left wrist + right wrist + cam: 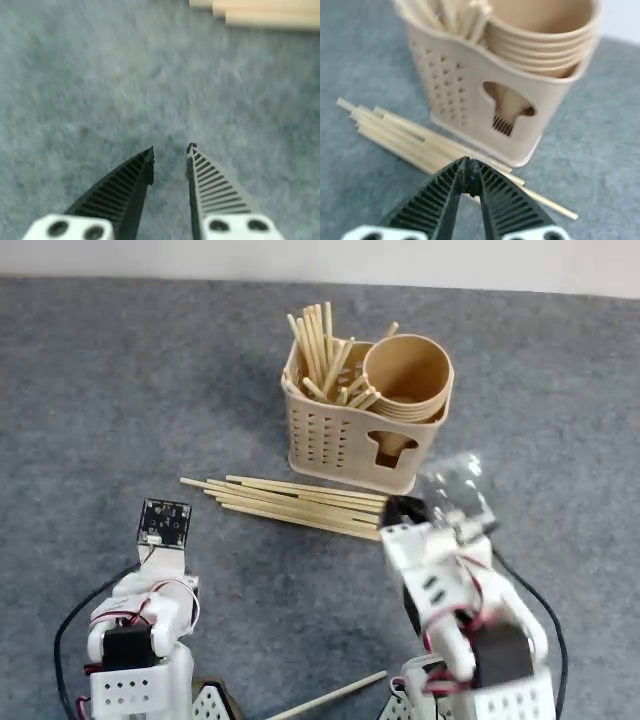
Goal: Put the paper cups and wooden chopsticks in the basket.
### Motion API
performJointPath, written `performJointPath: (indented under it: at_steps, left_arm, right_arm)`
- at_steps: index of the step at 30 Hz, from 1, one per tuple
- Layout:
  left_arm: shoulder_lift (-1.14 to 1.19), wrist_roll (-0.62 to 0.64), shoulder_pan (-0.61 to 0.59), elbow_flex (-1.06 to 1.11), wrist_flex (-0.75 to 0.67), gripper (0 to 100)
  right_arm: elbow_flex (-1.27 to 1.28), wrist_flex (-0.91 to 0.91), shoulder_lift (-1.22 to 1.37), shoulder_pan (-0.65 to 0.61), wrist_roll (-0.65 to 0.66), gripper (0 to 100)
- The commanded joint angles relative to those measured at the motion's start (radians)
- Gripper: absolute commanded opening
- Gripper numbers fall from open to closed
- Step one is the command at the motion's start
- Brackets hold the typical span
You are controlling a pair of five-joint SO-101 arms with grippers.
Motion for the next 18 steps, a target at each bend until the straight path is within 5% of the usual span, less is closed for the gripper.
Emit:
performJointPath:
  at_steps: [1, 18]
  left_arm:
    - [-0.007, 0.006, -0.007, 0.021, 0.025, 12]
    - [-0.007, 0.006, -0.007, 0.021, 0.025, 12]
  right_arm:
    - [-0.12, 0.004, 0.185, -0.048, -0.003, 0.9]
    - [-0.133, 0.007, 0.495, -0.122, -0.002, 1.0]
